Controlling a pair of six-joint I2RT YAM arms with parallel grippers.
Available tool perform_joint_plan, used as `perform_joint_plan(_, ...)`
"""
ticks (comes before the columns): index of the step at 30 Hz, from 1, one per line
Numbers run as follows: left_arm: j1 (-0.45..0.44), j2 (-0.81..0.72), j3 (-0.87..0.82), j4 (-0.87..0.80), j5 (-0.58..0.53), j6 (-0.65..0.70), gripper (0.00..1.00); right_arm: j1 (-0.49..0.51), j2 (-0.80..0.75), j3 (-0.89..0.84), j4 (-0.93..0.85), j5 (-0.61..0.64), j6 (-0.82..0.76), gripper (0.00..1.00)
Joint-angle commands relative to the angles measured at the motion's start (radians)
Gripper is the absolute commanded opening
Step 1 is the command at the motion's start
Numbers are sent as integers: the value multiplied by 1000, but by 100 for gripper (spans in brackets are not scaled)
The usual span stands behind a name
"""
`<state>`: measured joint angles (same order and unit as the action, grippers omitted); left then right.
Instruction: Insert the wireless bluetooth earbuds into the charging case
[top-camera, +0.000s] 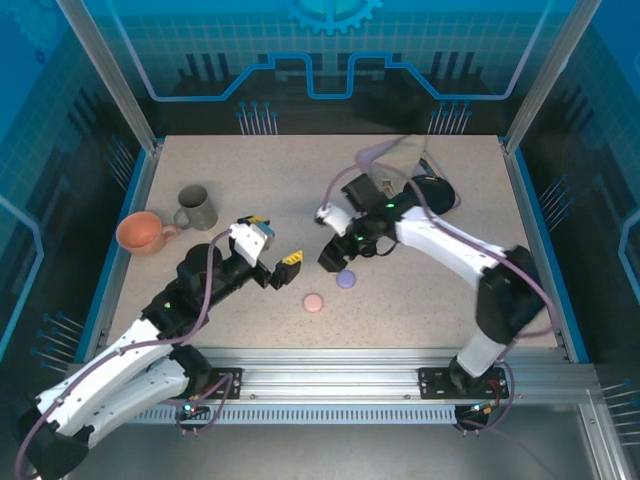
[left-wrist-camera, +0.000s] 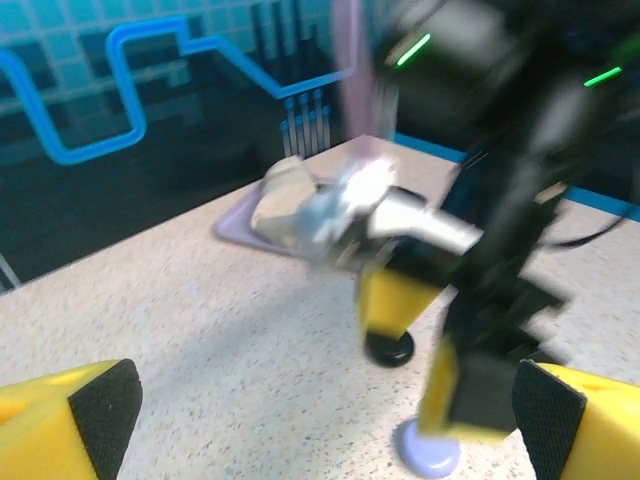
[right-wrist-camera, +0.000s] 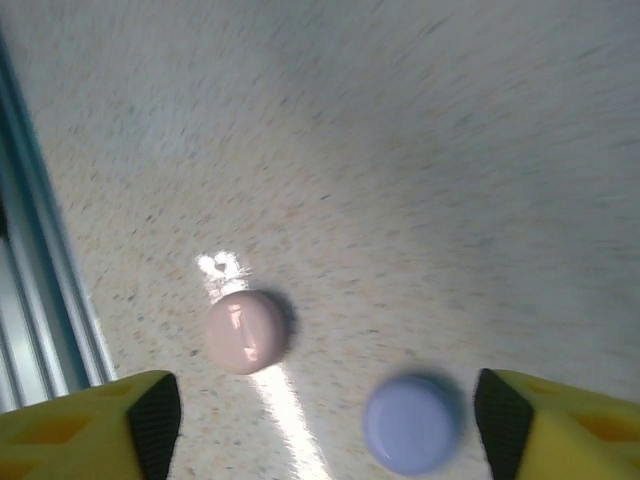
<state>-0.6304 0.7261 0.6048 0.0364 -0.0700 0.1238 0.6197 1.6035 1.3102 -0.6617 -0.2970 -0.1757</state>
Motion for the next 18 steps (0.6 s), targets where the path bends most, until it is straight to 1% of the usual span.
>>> perform_joint_plan(1, 79, 66, 1, 44, -104, -125, 99, -57, -142, -100, 82, 129, 5, 89)
perform_joint_plan(3, 141, 121, -3, 48, -140, -195, 99, -95, -228, -166, 147, 195, 17, 99)
perform_joint_plan(5, 186, 166, -11, 55, -194, -242, 99, -144, -301, -241, 210, 240, 29, 100)
perform_joint_plan(8, 233, 222, -33, 83, -275, -262, 99, -228, -381, -338, 294, 305, 53, 100)
perform_joint_plan(10, 266, 266, -46, 98, -306, -265, 99, -289, -410, -405, 341, 367, 68, 100)
perform_joint_plan(13, 317, 331, -59, 122, -317, -264, 99, -387, -424, -512, 424, 441, 89, 100)
perform_joint_plan(16, 353, 407, -69, 165, -322, -235, 99, -497, -432, -634, 571, 433, 137, 100)
perform_joint_plan(18, 371, 454, -32, 141, -327, -216, 99, -559, -423, -711, 702, 420, 183, 100)
